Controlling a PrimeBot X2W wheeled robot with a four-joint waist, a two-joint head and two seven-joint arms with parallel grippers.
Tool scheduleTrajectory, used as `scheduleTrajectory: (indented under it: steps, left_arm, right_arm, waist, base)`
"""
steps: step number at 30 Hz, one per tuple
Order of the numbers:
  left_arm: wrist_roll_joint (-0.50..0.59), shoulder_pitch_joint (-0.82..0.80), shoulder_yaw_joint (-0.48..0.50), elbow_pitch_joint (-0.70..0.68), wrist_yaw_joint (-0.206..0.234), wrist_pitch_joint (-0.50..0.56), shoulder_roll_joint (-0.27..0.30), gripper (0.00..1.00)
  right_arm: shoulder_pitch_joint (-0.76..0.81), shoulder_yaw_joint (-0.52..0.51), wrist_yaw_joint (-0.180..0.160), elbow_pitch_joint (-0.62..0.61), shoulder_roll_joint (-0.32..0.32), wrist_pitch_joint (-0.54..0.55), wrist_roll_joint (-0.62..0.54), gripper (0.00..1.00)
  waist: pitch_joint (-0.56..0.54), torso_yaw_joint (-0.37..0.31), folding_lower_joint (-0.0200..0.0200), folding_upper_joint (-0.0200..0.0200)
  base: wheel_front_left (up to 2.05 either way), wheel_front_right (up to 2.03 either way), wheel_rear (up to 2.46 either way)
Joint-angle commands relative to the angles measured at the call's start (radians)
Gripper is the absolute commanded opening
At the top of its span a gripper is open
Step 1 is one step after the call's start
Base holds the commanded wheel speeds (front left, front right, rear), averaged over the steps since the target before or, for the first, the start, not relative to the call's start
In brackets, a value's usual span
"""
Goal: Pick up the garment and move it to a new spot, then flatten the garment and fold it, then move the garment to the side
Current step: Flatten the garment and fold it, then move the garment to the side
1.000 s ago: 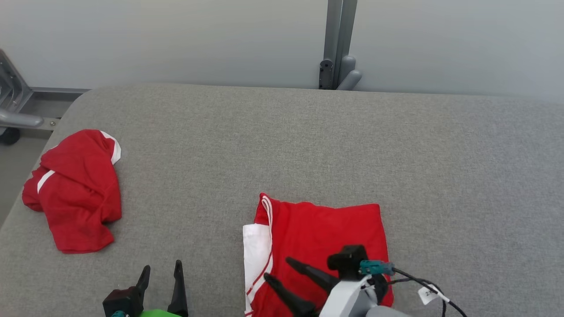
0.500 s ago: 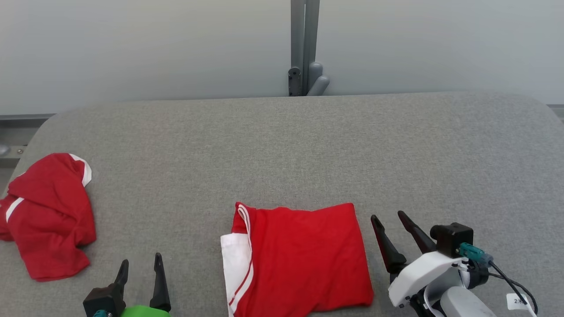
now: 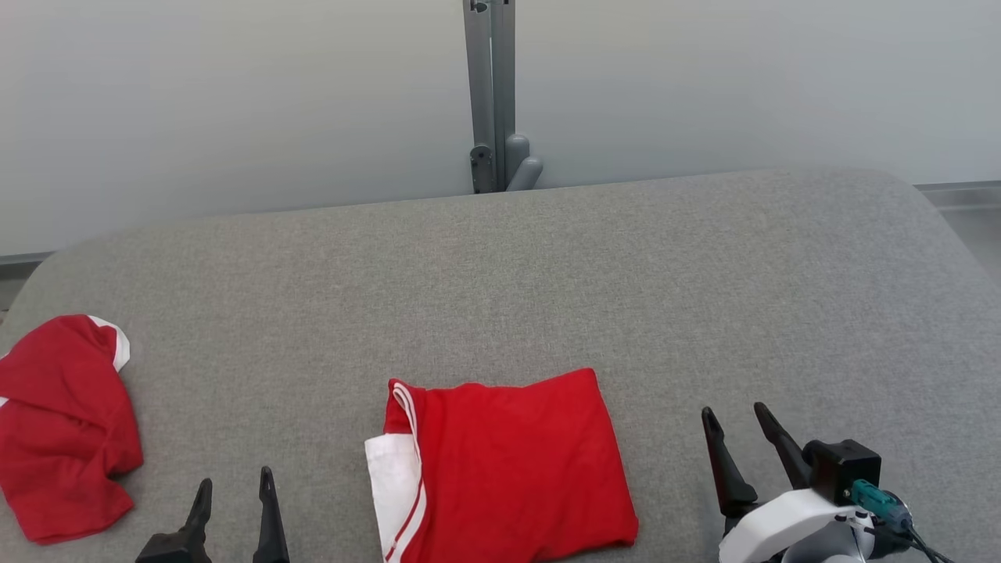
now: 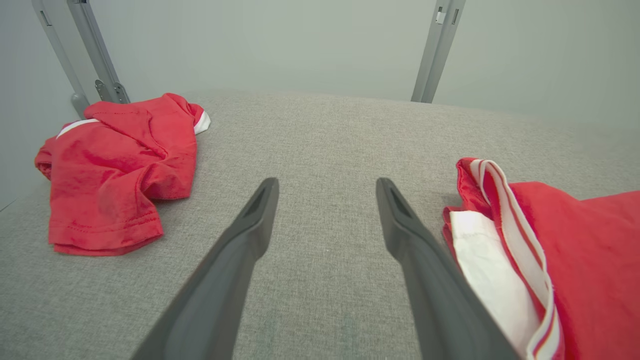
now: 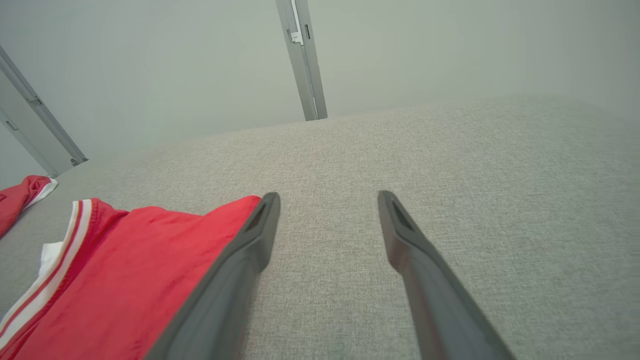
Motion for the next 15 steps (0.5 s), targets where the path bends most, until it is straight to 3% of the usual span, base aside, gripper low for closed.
scheduleTrajectory:
  steps: [1, 15]
  left_arm:
    - [0.008, 0.014, 0.002, -0.006, -0.001, 0.000, 0.004, 1.00]
    - [0.035, 0.056, -0.007, -0.036, -0.014, 0.000, 0.004, 1.00]
  right_arm:
    - [0.015, -0.007, 0.000, -0.008, 0.000, -0.002, -0.009, 1.00]
    - [0.063, -0.019, 0.000, -0.025, 0.005, -0.002, 0.002, 1.00]
  waist:
    - [-0.010, -0.007, 0.0000, -0.0001]
    - [-0.026, -0.016, 0.0000, -0.0001]
  base:
    - [0.00, 0.00, 0.00]
    - [0.00, 0.00, 0.00]
